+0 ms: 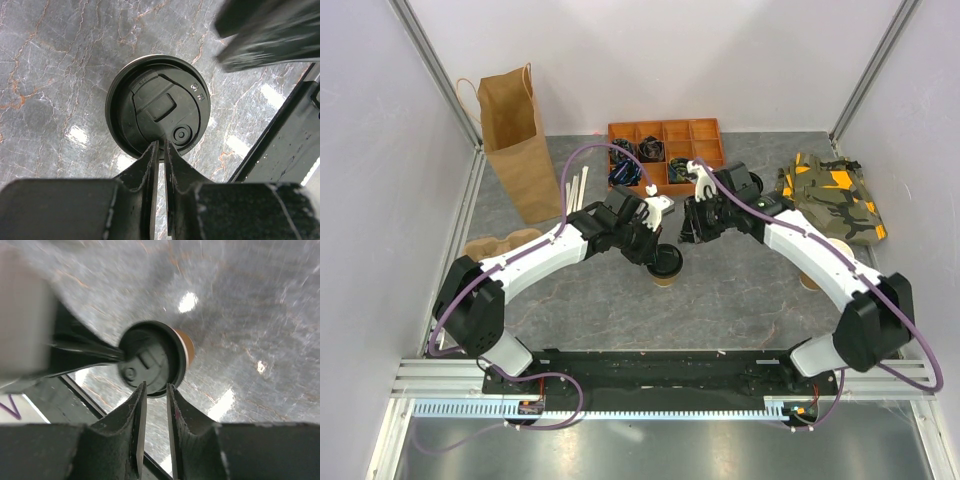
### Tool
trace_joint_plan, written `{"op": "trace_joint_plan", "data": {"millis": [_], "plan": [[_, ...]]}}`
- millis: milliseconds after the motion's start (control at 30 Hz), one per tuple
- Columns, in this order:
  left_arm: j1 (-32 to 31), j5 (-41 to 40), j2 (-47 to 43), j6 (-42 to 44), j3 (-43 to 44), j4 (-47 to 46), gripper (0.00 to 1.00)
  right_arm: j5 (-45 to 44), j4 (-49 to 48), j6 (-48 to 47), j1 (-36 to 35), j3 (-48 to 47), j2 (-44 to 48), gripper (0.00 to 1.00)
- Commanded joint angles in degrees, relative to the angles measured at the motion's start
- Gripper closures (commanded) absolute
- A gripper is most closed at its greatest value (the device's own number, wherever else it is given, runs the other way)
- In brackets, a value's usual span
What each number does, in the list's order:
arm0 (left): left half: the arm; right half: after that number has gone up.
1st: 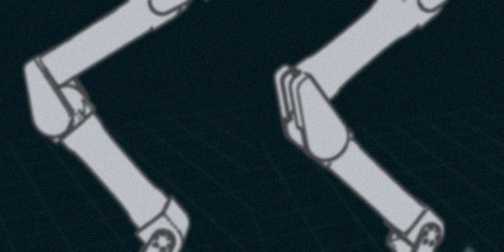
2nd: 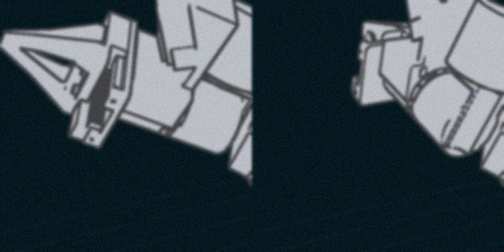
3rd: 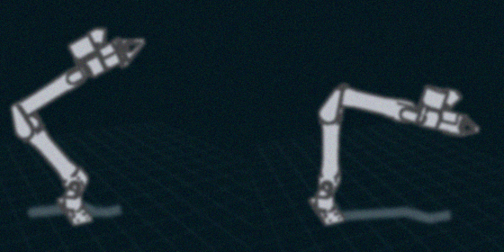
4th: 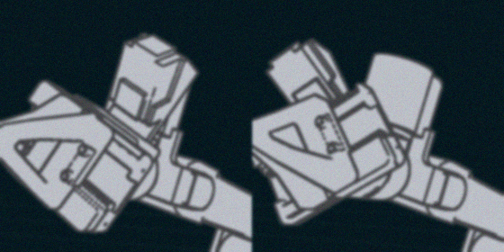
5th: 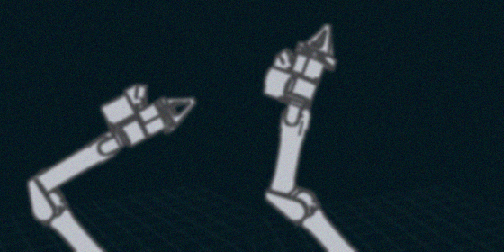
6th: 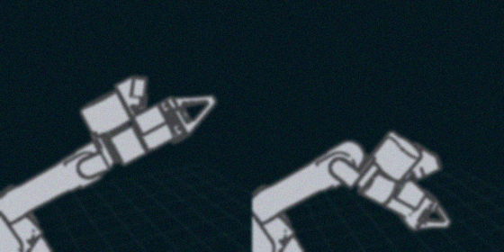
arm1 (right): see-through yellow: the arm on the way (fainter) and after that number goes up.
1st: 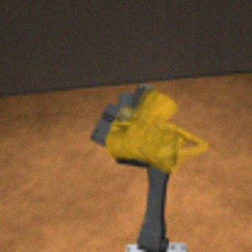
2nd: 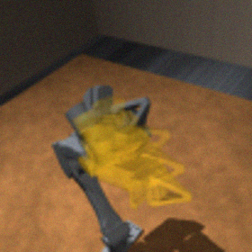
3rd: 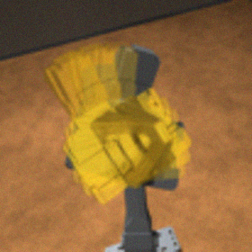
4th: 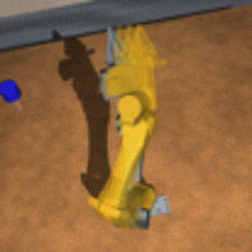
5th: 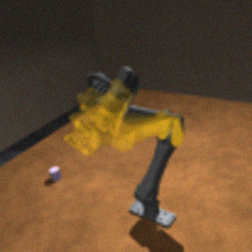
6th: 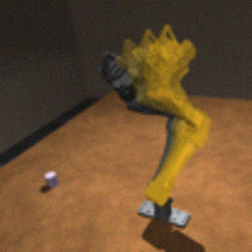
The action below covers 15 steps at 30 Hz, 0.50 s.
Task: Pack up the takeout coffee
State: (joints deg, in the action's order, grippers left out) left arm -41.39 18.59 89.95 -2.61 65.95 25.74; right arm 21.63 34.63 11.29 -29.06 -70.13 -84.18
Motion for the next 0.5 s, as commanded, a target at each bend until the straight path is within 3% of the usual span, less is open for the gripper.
{"op": "trace_joint_plan", "data": {"millis": [0,300,467], "plan": [[-0.19,-1.10,2.60,0.50,-0.56,3.44,0.84,-0.89,-2.55,3.30,0.14,1.75,2.27,0.71],[-0.19,-0.66,3.04,0.41,-0.56,3.53,0.84,0.96,-7.47,3.92,0.05,10.62,-4.32,0.75],[-0.01,-0.22,4.00,0.24,-0.56,3.53,0.85,0.08,-4.84,2.34,0.84,9.58,-6.17,0.80]]}}
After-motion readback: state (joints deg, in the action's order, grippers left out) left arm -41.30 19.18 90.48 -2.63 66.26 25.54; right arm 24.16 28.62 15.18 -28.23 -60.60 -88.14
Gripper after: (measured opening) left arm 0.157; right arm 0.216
